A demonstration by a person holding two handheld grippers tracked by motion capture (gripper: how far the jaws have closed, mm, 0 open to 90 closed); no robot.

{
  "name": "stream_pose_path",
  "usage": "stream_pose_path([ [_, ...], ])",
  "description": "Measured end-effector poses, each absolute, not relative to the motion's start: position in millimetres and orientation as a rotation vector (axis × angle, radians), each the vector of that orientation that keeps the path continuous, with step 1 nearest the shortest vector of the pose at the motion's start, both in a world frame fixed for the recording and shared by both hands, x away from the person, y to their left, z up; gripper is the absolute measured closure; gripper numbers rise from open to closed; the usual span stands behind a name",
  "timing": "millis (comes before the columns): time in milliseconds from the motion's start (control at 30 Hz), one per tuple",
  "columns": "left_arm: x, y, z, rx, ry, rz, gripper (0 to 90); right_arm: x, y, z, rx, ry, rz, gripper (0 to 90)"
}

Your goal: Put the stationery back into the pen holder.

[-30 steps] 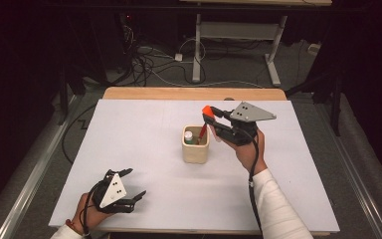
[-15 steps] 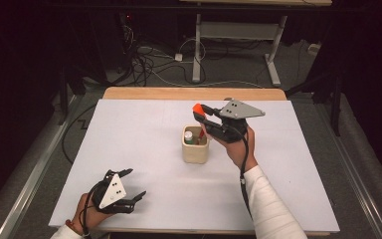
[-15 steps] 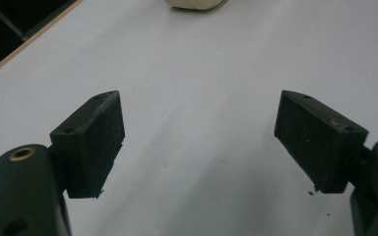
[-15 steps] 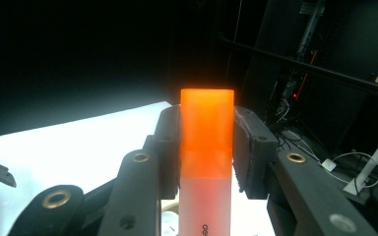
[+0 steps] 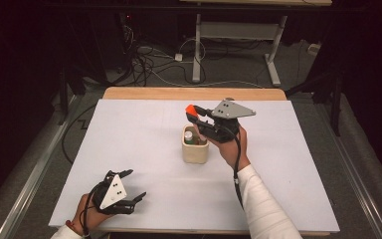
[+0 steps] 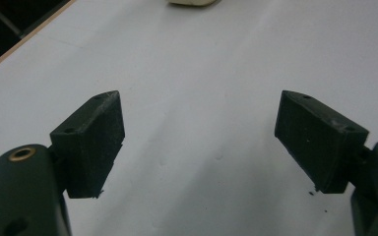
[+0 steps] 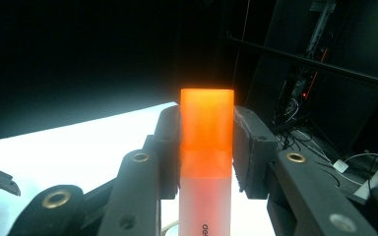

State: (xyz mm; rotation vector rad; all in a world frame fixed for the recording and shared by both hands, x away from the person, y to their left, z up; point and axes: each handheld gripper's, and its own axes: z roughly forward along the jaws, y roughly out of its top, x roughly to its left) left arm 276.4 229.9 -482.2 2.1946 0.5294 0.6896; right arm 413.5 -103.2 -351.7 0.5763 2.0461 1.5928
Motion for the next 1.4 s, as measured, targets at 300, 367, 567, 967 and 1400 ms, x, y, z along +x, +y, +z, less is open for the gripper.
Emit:
stream_pose_path([
  [300, 276.0, 230.3, -482.4, 2.193, 0.531, 0.691, 18.4, 417.8, -97.4, -358.8, 0.583, 2.061, 1.596, 66.7],
  [367, 275.9, 230.7, -482.1, 2.191, 0.531, 0.692, 18.4, 418.4, -96.6, -360.7, 0.586, 2.070, 1.594, 66.7],
  [567, 275.6, 231.5, -481.9, 2.189, 0.535, 0.693, 18.4, 420.3, -95.9, -367.1, 0.592, 2.091, 1.596, 66.7],
  [967, 276.0, 231.4, -482.4, 2.190, 0.536, 0.693, 18.4, 421.1, -101.4, -378.8, 0.609, 2.122, 1.568, 66.6],
  [1400, 276.2, 230.7, -483.1, 2.198, 0.531, 0.691, 18.4, 421.2, -107.3, -387.0, 0.639, 2.133, 1.554, 66.3],
])
